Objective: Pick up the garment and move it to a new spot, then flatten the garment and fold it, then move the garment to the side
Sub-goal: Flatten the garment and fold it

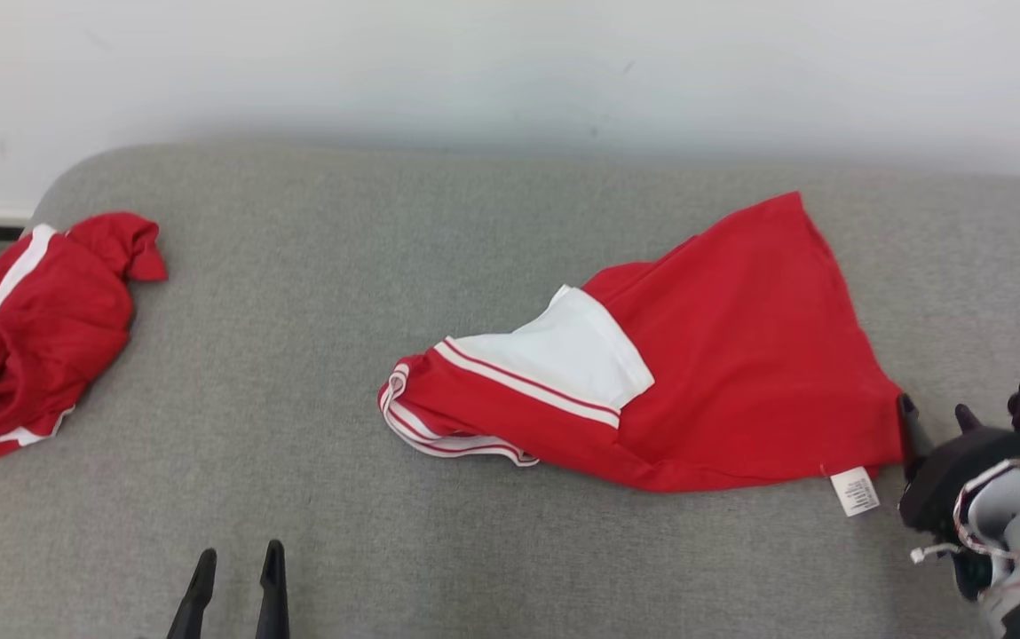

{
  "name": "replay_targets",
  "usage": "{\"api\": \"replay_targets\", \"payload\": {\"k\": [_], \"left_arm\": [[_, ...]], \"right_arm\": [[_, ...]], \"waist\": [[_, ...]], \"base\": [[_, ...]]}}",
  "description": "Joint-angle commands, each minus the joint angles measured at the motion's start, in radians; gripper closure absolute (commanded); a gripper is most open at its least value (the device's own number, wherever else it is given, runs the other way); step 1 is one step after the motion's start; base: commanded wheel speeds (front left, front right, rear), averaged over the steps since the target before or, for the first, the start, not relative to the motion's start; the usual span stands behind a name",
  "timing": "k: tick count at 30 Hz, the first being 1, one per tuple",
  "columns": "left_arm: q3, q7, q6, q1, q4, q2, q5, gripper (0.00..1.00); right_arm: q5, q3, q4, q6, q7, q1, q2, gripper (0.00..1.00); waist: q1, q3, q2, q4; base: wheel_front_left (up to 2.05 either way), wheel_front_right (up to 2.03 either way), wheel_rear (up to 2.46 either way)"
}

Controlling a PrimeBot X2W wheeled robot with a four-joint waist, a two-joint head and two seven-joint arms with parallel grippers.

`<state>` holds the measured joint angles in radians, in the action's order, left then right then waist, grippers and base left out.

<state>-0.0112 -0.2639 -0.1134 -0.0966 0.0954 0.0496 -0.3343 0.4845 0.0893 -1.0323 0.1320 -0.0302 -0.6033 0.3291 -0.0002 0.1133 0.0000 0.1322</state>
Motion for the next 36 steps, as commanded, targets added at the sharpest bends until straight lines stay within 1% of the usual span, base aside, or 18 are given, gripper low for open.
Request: {"api": "replay_targets", "payload": {"k": [1,5,8,11,15,21,24,33,34,35,36], "left_arm": [[0.008,-0.001,0.002,-0.022,0.003,0.001,0.012,0.00],[0.019,-0.001,0.007,-0.057,0.004,0.002,0.007,0.00],[0.028,-0.001,0.011,-0.079,-0.001,0.001,0.002,0.00],[0.033,-0.001,0.010,-0.092,-0.005,0.001,0.004,0.00],[0.033,-0.001,0.005,-0.092,-0.004,0.001,0.009,0.00],[0.028,-0.001,-0.003,-0.058,0.007,0.002,0.014,0.00],[0.031,-0.001,-0.008,-0.046,0.011,0.006,0.013,0.00],[0.025,-0.001,-0.015,-0.001,0.023,0.006,0.007,0.00],[0.024,-0.001,-0.015,0.003,0.025,0.006,0.006,0.00],[0.024,-0.001,-0.016,0.011,0.027,0.006,0.003,0.00],[0.025,-0.001,-0.017,0.013,0.027,0.006,0.002,0.00]], "right_arm": [[-0.004,-0.003,0.033,-0.003,-0.037,0.046,-0.008,0.00],[-0.033,-0.012,0.125,-0.003,-0.133,0.154,-0.031,0.00],[-0.033,-0.044,0.168,-0.003,-0.141,0.220,-0.055,0.00],[-0.052,-0.078,0.188,-0.003,-0.111,0.250,-0.063,0.00],[-0.068,-0.108,0.200,-0.003,-0.076,0.249,-0.075,0.00],[-0.113,-0.172,0.193,-0.003,-0.007,0.201,-0.090,0.00],[-0.148,-0.199,0.176,-0.003,0.030,0.168,-0.095,0.00],[-0.266,-0.277,0.072,-0.003,0.148,0.079,-0.104,0.00],[-0.276,-0.289,0.065,-0.003,0.153,0.071,-0.106,0.04],[-0.289,-0.303,0.053,-0.003,0.164,0.063,-0.115,0.72],[-0.295,-0.309,0.049,-0.003,0.167,0.060,-0.120,0.98]], "waist": [[0.0002,-0.051,0.0000,-0.034],[0.0002,-0.088,0.0000,-0.055],[0.0002,-0.109,0.0000,-0.073],[0.0002,-0.115,0.0000,-0.084],[0.0002,-0.110,0.0000,-0.086],[0.0002,-0.079,0.0000,-0.062],[0.0002,-0.058,0.0000,-0.046],[0.0002,0.008,0.0000,0.011],[0.0002,0.015,0.0000,0.016],[0.0002,0.024,0.0000,0.024],[0.0002,0.027,0.0000,0.026]], "base": [[0.00,0.00,0.00],[0.00,0.00,0.00],[0.00,0.00,0.00],[0.00,0.00,0.00],[0.00,0.00,0.00],[0.00,0.00,0.00],[0.00,0.00,0.00],[0.00,0.00,0.00],[0.00,0.00,0.00],[0.00,0.00,0.00],[0.00,0.00,0.00]]}}
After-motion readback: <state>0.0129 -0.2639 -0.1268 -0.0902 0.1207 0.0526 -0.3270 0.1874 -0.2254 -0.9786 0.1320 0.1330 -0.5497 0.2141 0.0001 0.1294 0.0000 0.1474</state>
